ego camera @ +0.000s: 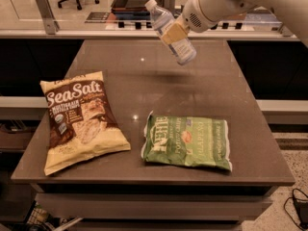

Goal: Knock blue plastic bottle over

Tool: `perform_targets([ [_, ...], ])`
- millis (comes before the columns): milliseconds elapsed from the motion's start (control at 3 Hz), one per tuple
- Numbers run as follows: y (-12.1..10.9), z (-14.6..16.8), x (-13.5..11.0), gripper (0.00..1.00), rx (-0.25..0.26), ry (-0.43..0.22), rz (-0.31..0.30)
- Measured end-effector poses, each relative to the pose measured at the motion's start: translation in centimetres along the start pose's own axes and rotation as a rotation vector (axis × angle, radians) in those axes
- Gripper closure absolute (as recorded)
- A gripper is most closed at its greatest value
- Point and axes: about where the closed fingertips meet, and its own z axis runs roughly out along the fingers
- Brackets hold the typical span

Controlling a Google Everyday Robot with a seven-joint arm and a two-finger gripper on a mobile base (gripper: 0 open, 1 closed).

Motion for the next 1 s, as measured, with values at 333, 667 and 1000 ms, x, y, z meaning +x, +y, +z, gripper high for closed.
perform_targets([
  [333, 0.7, 0.5, 0.9, 1.0, -0.002, 0.066, -0.023],
  [667, 1.4, 1.4, 1.8, 1.0, -0.008, 0.14, -0.049],
  [1000, 2.0, 2.0, 2.6, 1.0, 0.0, 0.235, -0.087],
])
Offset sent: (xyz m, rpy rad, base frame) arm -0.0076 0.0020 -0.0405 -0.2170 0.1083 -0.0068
